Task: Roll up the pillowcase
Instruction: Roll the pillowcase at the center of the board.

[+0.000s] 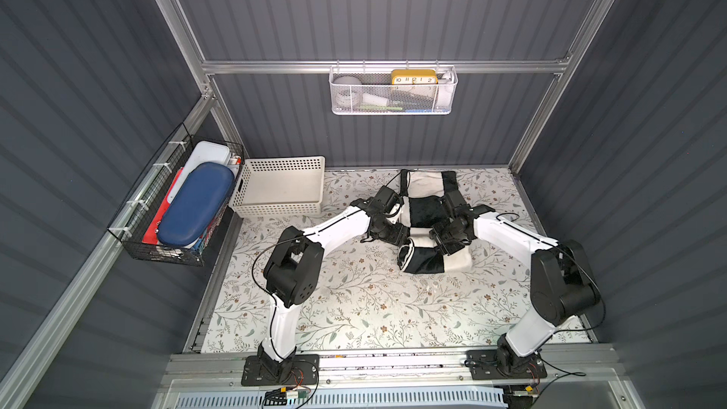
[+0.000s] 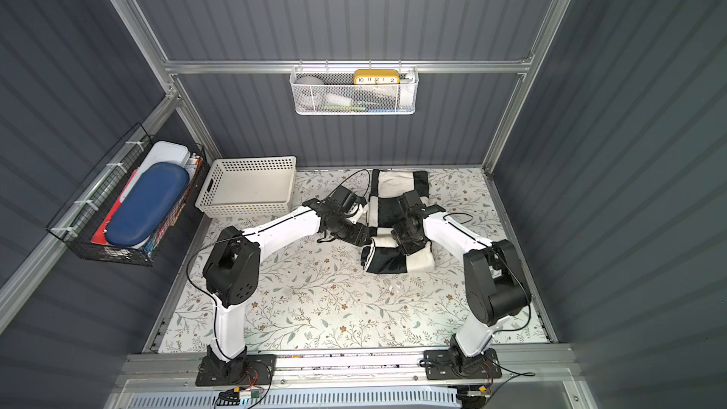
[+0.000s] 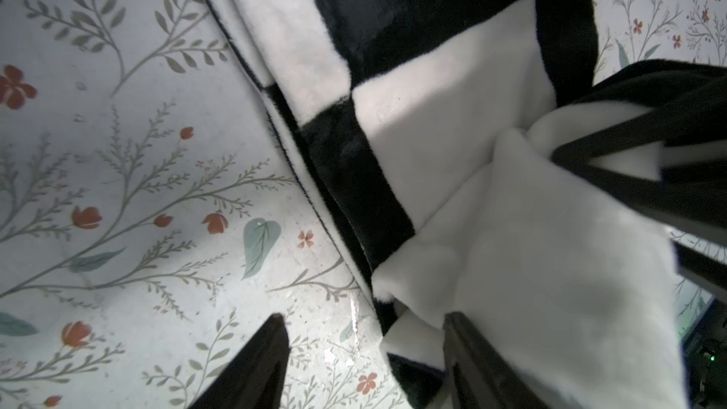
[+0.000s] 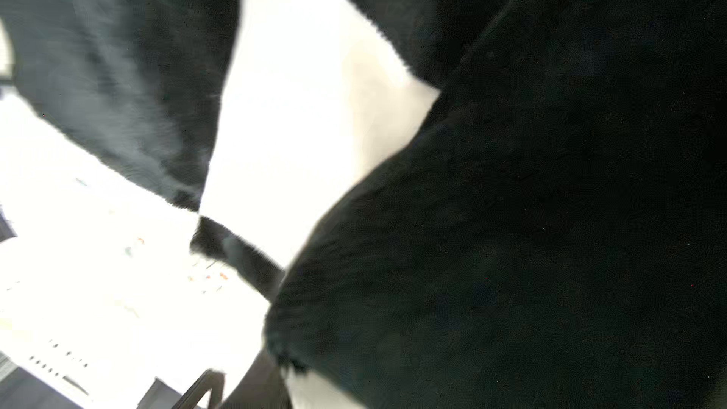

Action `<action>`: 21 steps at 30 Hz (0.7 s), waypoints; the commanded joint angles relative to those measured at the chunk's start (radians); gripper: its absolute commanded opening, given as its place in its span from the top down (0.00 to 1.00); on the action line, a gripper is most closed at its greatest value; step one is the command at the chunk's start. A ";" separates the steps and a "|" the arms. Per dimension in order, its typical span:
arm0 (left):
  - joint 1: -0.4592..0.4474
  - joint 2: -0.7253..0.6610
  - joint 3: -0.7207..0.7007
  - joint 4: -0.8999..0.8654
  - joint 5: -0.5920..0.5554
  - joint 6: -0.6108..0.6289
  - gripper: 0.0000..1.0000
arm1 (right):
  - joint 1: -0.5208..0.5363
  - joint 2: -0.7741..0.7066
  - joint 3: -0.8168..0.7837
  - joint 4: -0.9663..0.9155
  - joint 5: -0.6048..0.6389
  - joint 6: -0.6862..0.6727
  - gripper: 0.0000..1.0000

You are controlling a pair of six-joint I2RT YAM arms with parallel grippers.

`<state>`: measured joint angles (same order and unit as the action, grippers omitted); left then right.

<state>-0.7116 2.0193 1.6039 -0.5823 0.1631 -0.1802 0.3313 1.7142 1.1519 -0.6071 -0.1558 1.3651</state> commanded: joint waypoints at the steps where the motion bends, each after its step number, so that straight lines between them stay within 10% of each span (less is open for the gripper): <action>1: 0.001 -0.077 0.064 -0.051 -0.020 -0.016 0.33 | 0.000 0.035 -0.014 0.060 -0.027 -0.021 0.56; 14: -0.054 -0.162 -0.012 0.005 0.216 0.087 0.40 | -0.045 0.091 0.062 0.181 -0.015 -0.041 0.37; 21: -0.078 -0.013 0.014 0.038 0.159 0.094 0.52 | -0.041 0.067 0.030 0.180 -0.006 -0.011 0.36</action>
<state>-0.8024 1.9476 1.6077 -0.5476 0.3374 -0.1101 0.2916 1.7992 1.2007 -0.4500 -0.1818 1.3422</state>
